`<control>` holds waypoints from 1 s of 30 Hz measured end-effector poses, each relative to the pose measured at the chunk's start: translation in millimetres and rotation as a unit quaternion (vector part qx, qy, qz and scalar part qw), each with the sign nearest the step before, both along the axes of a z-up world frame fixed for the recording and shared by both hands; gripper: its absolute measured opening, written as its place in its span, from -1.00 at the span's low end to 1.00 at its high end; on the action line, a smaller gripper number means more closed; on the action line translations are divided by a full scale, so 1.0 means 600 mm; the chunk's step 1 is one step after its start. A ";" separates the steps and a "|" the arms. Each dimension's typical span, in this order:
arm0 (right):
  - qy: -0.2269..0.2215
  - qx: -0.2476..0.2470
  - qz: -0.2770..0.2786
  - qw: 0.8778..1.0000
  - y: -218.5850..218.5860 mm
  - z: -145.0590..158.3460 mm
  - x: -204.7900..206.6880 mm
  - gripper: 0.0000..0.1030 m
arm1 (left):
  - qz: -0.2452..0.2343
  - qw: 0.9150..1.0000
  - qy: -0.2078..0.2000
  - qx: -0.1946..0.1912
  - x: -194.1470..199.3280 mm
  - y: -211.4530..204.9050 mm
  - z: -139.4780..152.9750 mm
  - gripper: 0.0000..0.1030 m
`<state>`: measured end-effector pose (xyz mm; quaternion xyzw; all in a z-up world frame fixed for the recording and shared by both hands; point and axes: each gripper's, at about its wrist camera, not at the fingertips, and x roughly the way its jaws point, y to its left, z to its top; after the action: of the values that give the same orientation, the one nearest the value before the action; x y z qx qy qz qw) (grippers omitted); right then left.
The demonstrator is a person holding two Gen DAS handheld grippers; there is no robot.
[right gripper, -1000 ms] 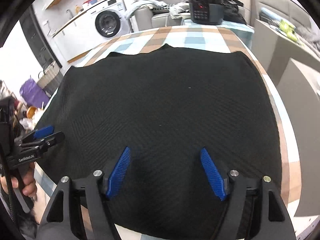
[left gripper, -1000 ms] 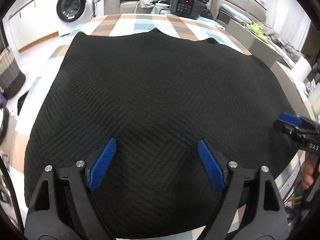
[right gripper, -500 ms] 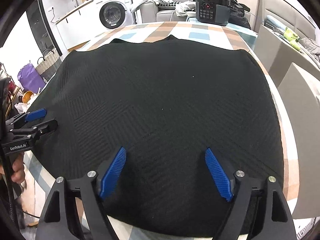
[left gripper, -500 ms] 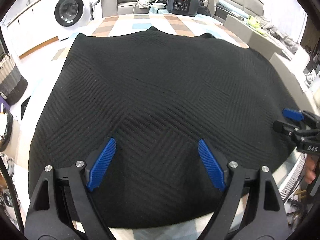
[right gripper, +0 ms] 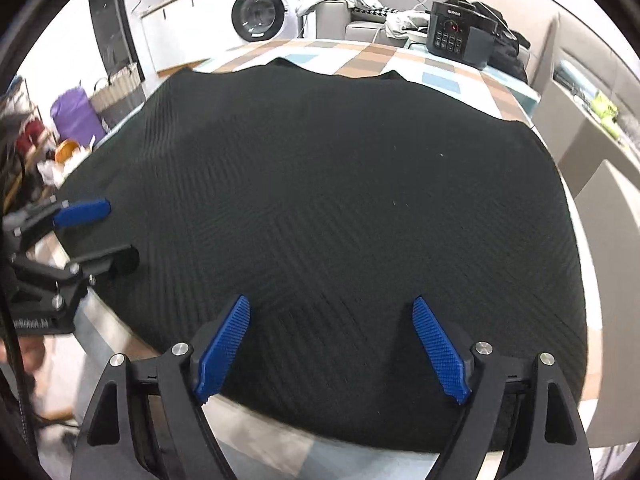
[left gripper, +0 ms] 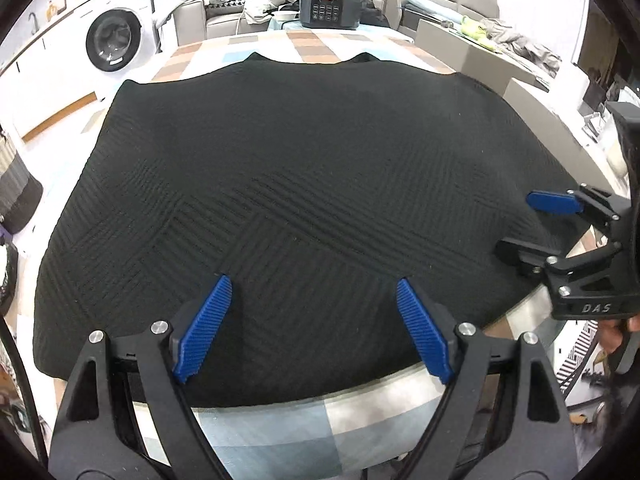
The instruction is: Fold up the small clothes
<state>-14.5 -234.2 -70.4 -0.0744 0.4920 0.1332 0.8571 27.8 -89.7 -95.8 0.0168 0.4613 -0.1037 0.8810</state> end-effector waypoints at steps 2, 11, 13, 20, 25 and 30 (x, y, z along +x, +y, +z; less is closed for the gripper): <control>0.000 -0.001 -0.005 1.000 -0.015 0.001 -0.010 0.65 | -0.001 1.000 0.003 -0.004 -0.002 0.003 0.001 0.61; 0.000 0.029 -0.035 0.999 -0.029 0.006 -0.014 0.66 | -0.009 1.000 0.008 -0.028 0.008 -0.010 0.007 0.61; -0.012 0.008 -0.032 0.999 -0.022 0.002 -0.017 0.66 | -0.015 1.000 0.002 -0.013 0.006 -0.017 0.002 0.61; -0.016 0.016 -0.079 0.997 -0.086 0.004 -0.039 0.65 | -0.016 1.000 0.007 -0.026 0.003 0.006 0.003 0.61; -0.019 0.028 -0.081 0.996 -0.097 0.015 -0.062 0.66 | 0.006 0.999 0.011 -0.048 0.011 0.030 0.016 0.61; -0.022 0.065 -0.080 0.994 -0.080 0.018 -0.041 0.53 | 0.045 0.998 -0.005 -0.040 0.052 0.054 0.025 0.61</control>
<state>-39.2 -282.4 -59.4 0.0181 0.4675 0.0943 0.8788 58.8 -57.5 -80.6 -0.0388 0.4523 -0.0828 0.8872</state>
